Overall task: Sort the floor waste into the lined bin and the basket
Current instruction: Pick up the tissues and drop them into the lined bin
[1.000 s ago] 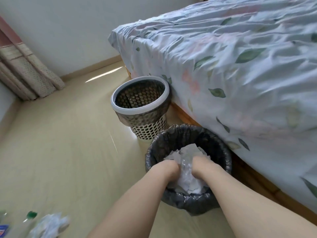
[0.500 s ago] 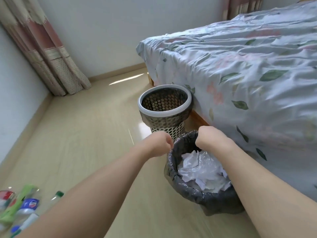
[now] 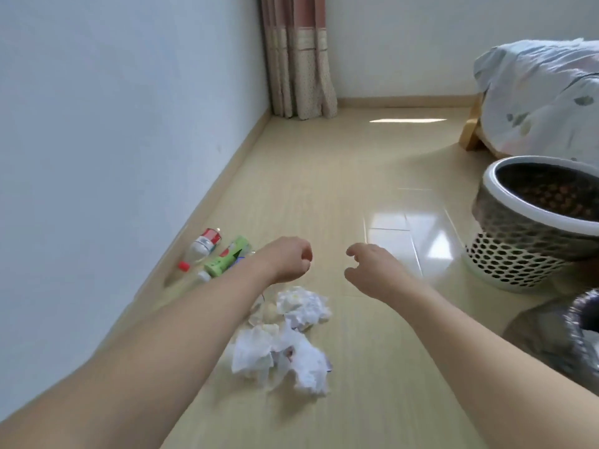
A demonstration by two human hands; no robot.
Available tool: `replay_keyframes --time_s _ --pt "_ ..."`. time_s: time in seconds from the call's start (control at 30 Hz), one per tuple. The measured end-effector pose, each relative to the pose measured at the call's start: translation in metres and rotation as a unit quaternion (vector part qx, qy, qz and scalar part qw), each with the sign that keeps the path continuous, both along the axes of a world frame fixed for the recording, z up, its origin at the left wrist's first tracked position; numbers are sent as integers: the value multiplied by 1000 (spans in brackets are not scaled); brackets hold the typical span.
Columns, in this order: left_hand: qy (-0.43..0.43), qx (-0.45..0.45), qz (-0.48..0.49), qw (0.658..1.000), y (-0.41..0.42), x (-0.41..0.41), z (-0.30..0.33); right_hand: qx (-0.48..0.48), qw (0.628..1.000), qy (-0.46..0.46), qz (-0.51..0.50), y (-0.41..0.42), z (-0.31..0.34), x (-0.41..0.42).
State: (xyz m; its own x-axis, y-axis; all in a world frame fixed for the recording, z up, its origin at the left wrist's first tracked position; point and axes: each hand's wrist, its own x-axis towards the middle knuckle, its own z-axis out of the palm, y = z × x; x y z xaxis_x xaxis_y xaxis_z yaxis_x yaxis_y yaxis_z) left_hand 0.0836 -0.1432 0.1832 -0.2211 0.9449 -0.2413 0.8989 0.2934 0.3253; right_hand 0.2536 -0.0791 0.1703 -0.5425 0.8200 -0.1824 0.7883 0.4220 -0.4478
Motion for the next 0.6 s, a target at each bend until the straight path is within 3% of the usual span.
replay_keyframes --time_s 0.17,0.33,0.43,0.6 --pt "-9 -85 66 994 -71 -109 -70 -86 995 -27 40 -52 -77 -75" --pt "-76 -180 59 979 -109 -140 -143 -159 983 -87 26 -82 -143 -97" --pt "-73 -151 5 986 -109 -127 -171 -162 983 -85 1 -81 -160 -97" --pt "20 -134 -87 987 -101 -114 -191 -158 986 -48 -39 -81 -180 -104"
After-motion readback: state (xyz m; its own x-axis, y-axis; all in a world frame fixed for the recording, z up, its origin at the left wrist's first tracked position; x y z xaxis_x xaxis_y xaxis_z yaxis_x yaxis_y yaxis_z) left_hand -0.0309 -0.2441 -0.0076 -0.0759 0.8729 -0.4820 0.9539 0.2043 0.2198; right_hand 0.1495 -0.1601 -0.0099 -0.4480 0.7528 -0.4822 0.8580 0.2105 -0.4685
